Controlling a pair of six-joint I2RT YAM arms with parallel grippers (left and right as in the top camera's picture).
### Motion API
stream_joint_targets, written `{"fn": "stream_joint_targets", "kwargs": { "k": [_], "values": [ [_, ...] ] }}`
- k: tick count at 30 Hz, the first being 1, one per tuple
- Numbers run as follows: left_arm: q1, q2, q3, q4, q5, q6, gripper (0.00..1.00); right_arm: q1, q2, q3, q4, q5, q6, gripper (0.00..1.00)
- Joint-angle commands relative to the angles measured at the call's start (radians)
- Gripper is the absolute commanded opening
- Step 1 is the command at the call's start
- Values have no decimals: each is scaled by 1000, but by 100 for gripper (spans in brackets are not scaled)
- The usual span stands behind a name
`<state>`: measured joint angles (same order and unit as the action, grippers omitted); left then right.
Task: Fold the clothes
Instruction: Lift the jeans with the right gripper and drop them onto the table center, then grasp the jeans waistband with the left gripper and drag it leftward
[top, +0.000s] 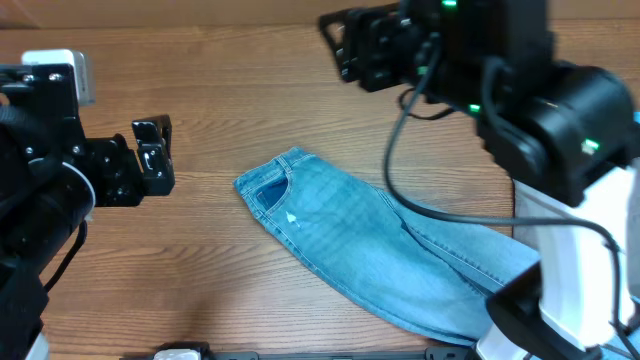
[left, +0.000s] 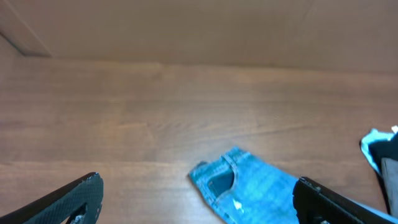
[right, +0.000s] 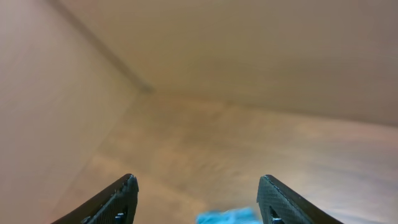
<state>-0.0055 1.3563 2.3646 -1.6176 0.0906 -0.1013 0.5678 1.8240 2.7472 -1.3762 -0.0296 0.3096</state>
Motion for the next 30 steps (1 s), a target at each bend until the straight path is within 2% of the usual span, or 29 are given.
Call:
{"fn": "stream_joint_targets", "kwargs": {
  "k": [1, 7, 11, 13, 15, 20, 24, 28, 30],
  "values": [
    [5, 40, 11, -31, 70, 8, 100, -44, -137, 36, 5, 119, -7, 66],
    [-27, 175, -46, -72, 188, 12, 100, -120, -214, 36, -68, 119, 5, 69],
    [-61, 239, -82, -72, 180, 13, 100, -135, -197, 34, -154, 119, 5, 73],
    [-70, 267, -121, -72, 86, 10, 100, -137, -188, 34, -176, 119, 5, 75],
    [-70, 293, -188, -72, 0, -13, 100, -137, -185, 34, -182, 119, 5, 76],
    [-66, 393, -437, -30, 61, -11, 100, -137, -187, 34, -188, 118, 5, 77],
    [-67, 512, -572, 71, 220, 133, 98, -137, -185, 34, -206, 118, 5, 78],
    [-67, 655, -594, 139, 229, 168, 93, -137, -185, 34, -230, 119, 4, 78],
    [-67, 719, -594, 184, 241, 194, 95, -137, -185, 34, -245, 119, 4, 78]
  ]
}}
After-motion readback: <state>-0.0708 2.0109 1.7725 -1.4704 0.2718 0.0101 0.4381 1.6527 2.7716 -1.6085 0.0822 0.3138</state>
